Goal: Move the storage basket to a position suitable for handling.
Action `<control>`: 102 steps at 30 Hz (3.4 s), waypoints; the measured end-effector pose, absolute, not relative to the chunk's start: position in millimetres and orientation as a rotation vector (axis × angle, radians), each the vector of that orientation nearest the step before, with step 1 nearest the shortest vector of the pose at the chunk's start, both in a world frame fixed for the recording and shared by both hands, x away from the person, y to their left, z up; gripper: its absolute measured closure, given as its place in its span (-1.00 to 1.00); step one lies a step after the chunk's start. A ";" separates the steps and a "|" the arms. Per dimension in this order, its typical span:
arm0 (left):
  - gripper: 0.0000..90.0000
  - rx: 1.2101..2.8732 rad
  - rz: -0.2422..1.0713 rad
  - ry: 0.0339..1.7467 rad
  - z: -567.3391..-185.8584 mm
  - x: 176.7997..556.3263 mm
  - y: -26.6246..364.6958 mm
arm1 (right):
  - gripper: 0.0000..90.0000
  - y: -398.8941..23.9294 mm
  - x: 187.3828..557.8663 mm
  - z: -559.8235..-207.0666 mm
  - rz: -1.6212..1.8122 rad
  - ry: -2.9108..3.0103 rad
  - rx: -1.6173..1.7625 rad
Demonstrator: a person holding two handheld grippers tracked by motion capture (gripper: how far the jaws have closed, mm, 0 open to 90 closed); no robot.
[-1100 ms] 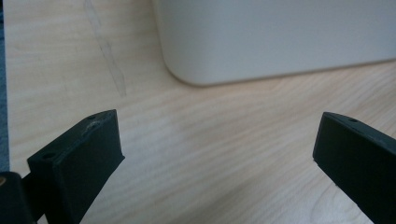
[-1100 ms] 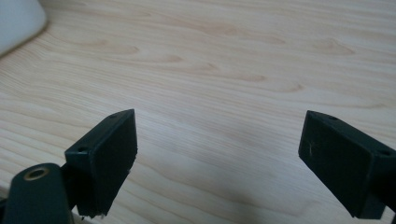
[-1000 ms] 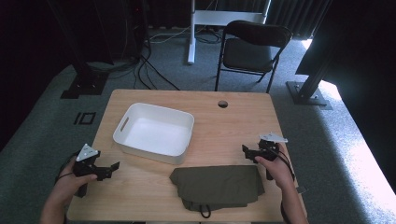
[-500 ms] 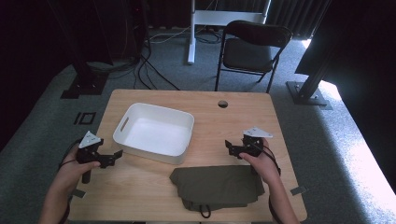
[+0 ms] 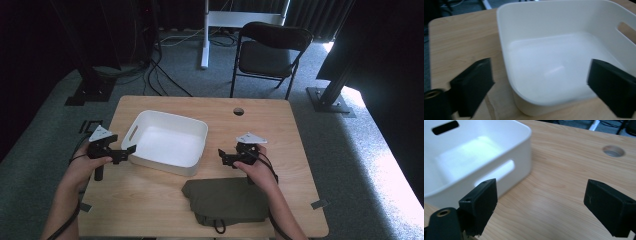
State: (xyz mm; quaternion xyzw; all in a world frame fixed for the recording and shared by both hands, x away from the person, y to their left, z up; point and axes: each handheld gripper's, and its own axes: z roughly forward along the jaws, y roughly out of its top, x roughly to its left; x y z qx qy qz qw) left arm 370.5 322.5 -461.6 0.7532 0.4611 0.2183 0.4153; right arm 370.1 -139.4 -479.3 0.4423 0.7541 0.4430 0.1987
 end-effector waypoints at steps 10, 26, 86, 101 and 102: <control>-0.57 1.896 0.604 1.228 -467.9 388.0 324.4 | -0.67 -95.4 374.8 -471.5 1.301 2.120 1.199; 0.21 1.890 0.615 1.308 -479.8 399.6 319.1 | 0.00 -52.8 372.7 -485.6 1.227 2.223 1.162; 0.82 1.792 0.588 1.504 -487.3 397.0 208.0 | 0.68 -123.8 404.4 -476.9 0.995 2.030 1.531; 0.78 1.830 0.559 1.463 -486.8 403.3 155.4 | 0.74 -175.9 407.9 -477.7 0.960 1.965 1.573; 0.77 1.827 0.556 1.463 -486.8 404.5 150.7 | 0.74 -182.1 409.2 -477.7 0.960 1.964 1.572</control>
